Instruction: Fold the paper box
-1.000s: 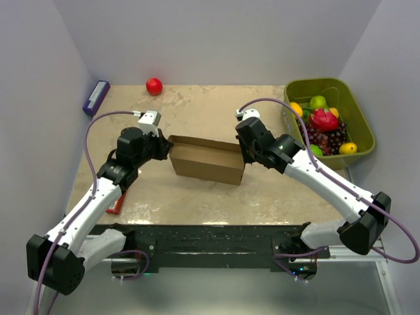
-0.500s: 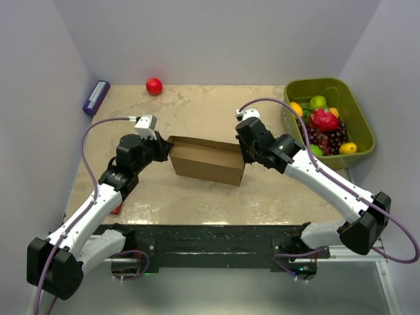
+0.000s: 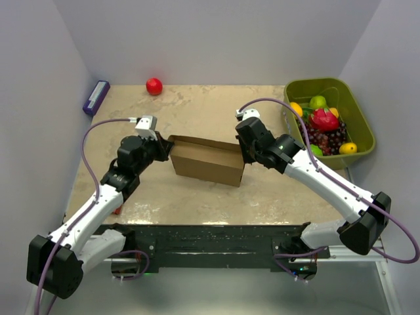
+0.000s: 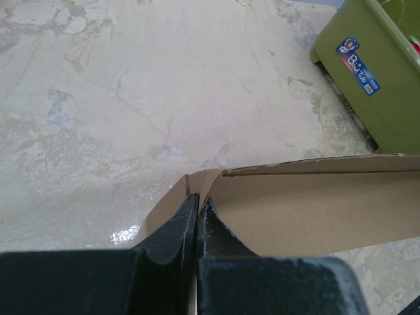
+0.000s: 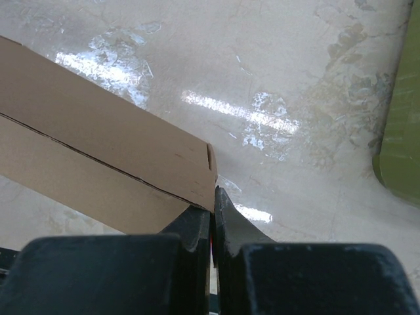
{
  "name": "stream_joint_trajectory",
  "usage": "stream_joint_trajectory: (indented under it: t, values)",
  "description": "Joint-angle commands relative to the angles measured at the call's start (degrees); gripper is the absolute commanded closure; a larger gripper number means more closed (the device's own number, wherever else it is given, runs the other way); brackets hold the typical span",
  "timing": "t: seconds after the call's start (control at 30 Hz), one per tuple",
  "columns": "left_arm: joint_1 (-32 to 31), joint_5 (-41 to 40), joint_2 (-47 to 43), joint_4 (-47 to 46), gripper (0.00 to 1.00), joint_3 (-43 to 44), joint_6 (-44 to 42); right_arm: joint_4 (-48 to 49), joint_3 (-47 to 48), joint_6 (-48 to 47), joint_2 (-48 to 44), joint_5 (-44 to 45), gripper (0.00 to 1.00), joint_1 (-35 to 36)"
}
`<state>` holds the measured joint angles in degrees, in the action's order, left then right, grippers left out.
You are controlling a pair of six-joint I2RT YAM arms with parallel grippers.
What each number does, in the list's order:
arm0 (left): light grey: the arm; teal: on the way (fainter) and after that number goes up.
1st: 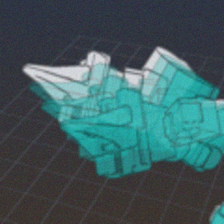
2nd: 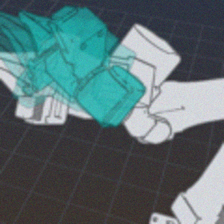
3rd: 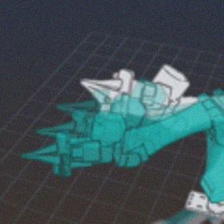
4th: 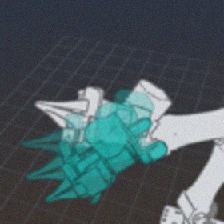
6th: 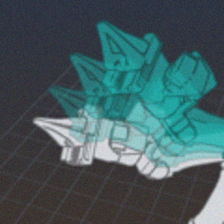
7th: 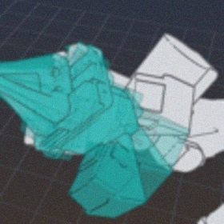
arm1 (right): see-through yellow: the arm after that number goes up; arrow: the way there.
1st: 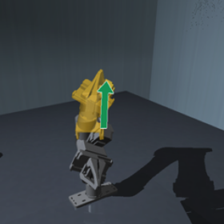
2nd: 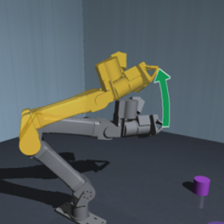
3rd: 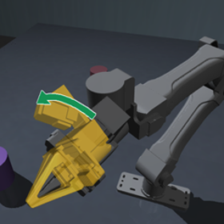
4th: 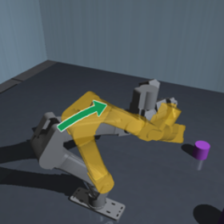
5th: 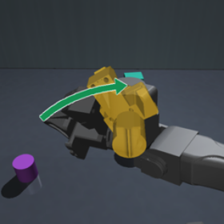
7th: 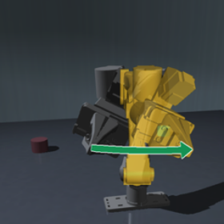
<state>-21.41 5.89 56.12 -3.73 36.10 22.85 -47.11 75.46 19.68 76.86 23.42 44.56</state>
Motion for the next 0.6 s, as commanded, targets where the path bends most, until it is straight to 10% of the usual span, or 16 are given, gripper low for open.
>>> stream_joint_trajectory:
  t: [0.0, 0.57]
  values:
    - [-2.84, -0.43, 3.29, 8.55, 1.0, -2.09, -2.28, 3.08, 1.7, 1.76, 0.48, -3.2, 1.0, 0.27]
    - [-5.22, -10.28, 5.58, 16.56, 1.0, 4.77, -4.66, -2.19, 0.83, 5.19, -2.94, -3.12, 0.68, 0.18]
